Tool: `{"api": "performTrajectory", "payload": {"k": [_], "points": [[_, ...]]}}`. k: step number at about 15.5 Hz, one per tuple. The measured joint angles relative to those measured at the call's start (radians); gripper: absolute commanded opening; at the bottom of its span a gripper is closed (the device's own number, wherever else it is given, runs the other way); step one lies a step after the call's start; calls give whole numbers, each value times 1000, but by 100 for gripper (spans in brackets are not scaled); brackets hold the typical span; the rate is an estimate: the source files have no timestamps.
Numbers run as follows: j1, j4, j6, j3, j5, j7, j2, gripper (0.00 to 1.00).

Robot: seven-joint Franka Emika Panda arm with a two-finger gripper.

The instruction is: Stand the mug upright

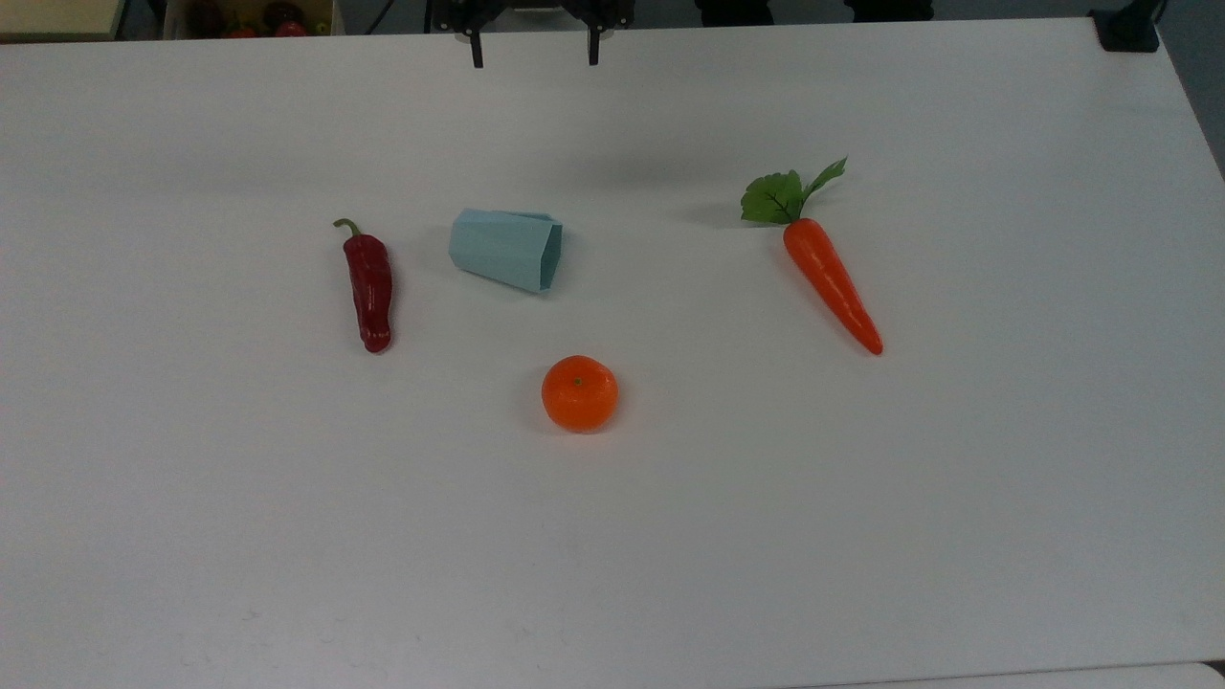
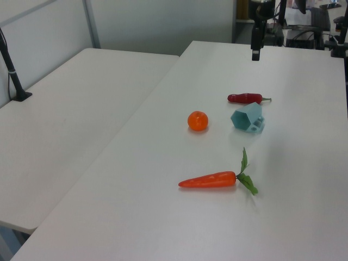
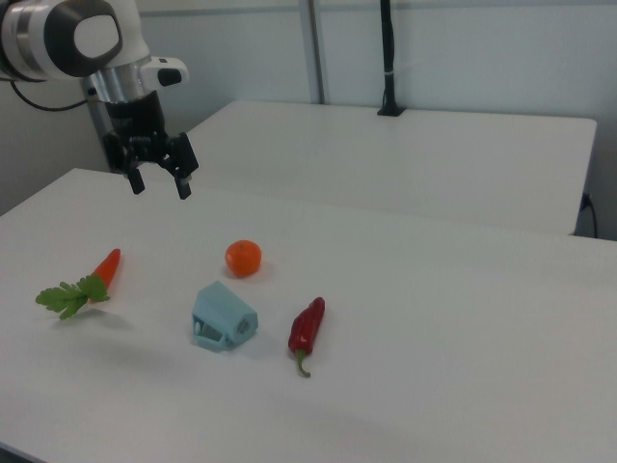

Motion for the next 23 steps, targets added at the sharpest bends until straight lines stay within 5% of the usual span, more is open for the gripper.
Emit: {"api": "performTrajectory", "payload": {"k": [8, 18, 23], "points": [[-1, -4, -2, 3, -29, -2, 2, 100], [121, -23, -20, 10, -321, 0, 156, 100], [180, -23, -20, 10, -445, 195, 266, 100]]}}
